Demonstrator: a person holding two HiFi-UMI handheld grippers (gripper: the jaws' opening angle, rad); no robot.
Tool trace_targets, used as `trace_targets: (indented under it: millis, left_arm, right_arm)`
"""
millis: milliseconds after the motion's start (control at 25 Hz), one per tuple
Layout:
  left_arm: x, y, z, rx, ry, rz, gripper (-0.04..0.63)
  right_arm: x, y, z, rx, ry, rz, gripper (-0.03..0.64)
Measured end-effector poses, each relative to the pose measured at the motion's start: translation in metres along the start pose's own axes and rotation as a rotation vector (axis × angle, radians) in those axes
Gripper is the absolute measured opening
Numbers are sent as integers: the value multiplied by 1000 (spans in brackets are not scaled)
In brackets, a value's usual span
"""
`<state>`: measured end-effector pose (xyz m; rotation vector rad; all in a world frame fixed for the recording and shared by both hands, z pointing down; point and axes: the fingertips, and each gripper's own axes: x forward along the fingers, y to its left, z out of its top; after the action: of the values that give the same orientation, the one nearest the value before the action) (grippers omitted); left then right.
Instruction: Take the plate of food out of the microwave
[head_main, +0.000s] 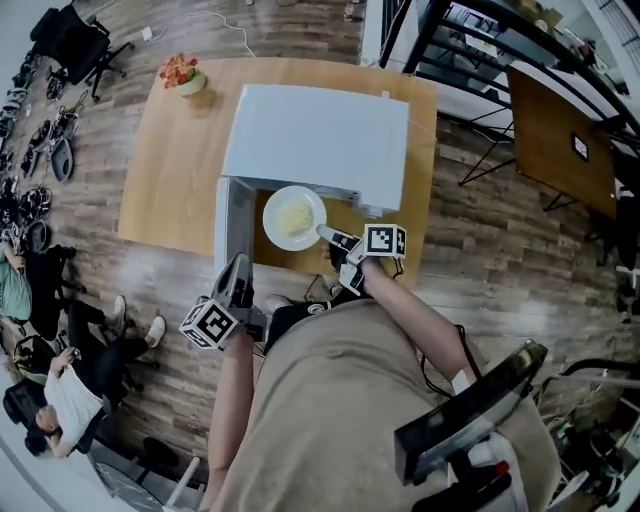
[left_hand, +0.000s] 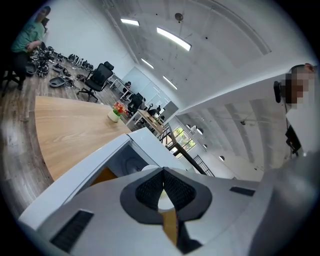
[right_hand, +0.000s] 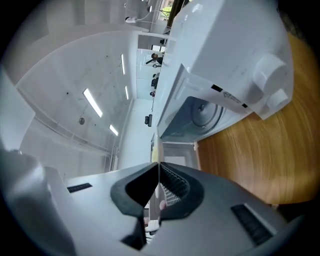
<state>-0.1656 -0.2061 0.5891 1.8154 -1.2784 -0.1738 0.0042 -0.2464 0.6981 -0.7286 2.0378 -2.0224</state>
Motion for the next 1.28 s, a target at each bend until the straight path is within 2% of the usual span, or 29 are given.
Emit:
trace_targets:
  millis: [280,440,640,840,1120,1280]
  left_arm:
    - [13,-3,-11,44,-16,24,5]
    - [17,-9,-16,64,-4,31,5]
    - [15,-2,-24,101,19,57,5]
    - [16,3,-40,110,45,75,5]
    - [7,10,-59,111,70,107,5]
    - [0,18,-60,105,64,129,5]
  right_arm:
    - [-33,39,-1,-15,75,63,17]
    - [-53,66,-3,-31,82,138,17]
    - [-66,71,-4,-104,89,131,17]
    - [-62,21,-7,-81,107,-1,18]
    - [-36,-53,-14,-20,137,-121,18]
    - [-19,-92,-16,-39,158,-210,18]
